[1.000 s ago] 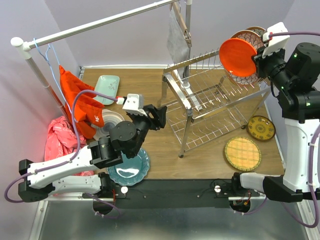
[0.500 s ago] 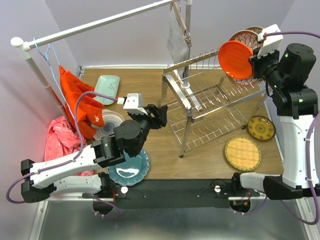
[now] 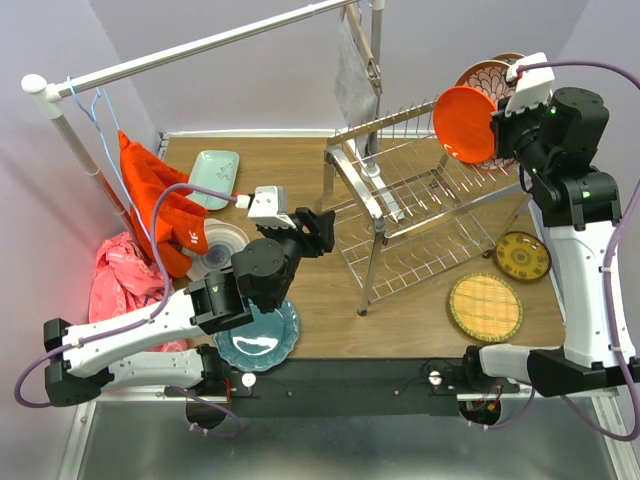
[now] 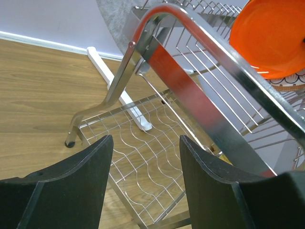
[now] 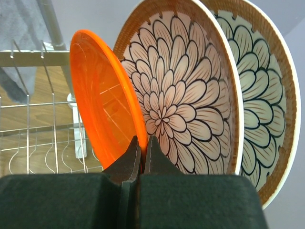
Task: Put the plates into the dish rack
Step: Insert the plate into the dish rack, then grab a plate with the right arm
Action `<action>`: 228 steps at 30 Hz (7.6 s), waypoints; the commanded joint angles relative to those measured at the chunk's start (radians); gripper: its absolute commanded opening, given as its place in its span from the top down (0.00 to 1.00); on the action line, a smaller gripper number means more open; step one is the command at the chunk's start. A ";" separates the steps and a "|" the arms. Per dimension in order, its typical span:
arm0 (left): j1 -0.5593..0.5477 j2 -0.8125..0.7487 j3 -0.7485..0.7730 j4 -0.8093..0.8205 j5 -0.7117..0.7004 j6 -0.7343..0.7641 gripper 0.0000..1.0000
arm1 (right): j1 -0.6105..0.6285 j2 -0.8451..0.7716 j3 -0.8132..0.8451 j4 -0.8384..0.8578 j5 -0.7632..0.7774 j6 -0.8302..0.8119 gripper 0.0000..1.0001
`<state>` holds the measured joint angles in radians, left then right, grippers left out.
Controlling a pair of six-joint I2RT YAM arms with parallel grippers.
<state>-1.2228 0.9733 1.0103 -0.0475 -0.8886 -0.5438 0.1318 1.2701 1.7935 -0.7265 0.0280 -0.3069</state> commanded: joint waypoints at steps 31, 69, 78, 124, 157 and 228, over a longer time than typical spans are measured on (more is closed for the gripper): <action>0.009 -0.030 -0.027 -0.014 -0.007 -0.031 0.33 | 0.058 -0.055 0.064 0.010 0.044 0.006 0.62; 0.020 -0.107 -0.062 -0.049 0.117 0.051 0.33 | -0.235 -0.403 -0.278 -0.185 0.530 0.305 0.74; 0.023 -0.150 -0.070 -0.066 0.109 0.099 0.33 | -0.331 -0.403 -0.371 -0.218 0.495 0.486 0.67; 0.068 -0.097 0.004 -0.183 0.183 0.159 0.31 | -0.906 -0.156 -0.802 -0.025 -0.373 -0.235 0.36; 0.069 -0.047 0.020 -0.193 0.198 0.094 0.31 | -1.025 0.100 -0.974 -0.041 -0.557 -1.784 0.26; 0.077 -0.145 -0.029 -0.183 0.185 0.057 0.31 | -1.025 -0.121 -0.991 -0.191 -0.672 -1.868 0.99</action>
<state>-1.1511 0.8608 0.9848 -0.2584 -0.6994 -0.5217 -0.8856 1.2026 0.7616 -0.8337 -0.6006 -2.0048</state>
